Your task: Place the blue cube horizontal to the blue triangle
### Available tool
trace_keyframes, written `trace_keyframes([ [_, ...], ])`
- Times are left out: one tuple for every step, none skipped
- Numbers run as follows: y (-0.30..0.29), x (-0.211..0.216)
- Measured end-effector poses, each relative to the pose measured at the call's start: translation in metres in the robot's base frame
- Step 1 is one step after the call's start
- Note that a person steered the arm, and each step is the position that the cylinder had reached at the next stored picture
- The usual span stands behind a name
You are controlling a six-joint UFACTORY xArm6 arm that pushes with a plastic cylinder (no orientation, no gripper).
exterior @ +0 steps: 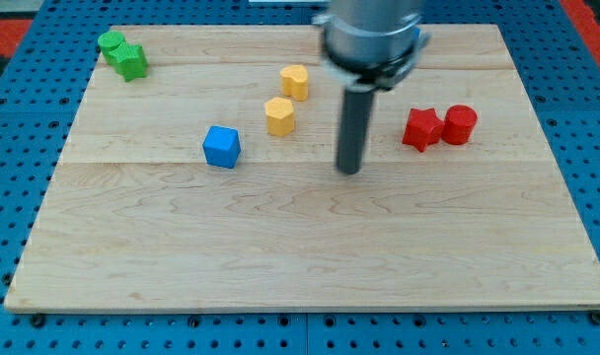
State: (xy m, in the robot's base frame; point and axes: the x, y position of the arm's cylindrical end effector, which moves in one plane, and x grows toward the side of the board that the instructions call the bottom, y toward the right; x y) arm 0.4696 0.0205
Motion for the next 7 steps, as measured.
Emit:
trace_keyframes([
  [-0.082, 0.036],
  [-0.145, 0.015],
  [-0.109, -0.028],
  [-0.112, -0.078],
  [-0.112, -0.104],
  [-0.112, -0.143],
  [-0.107, -0.18],
])
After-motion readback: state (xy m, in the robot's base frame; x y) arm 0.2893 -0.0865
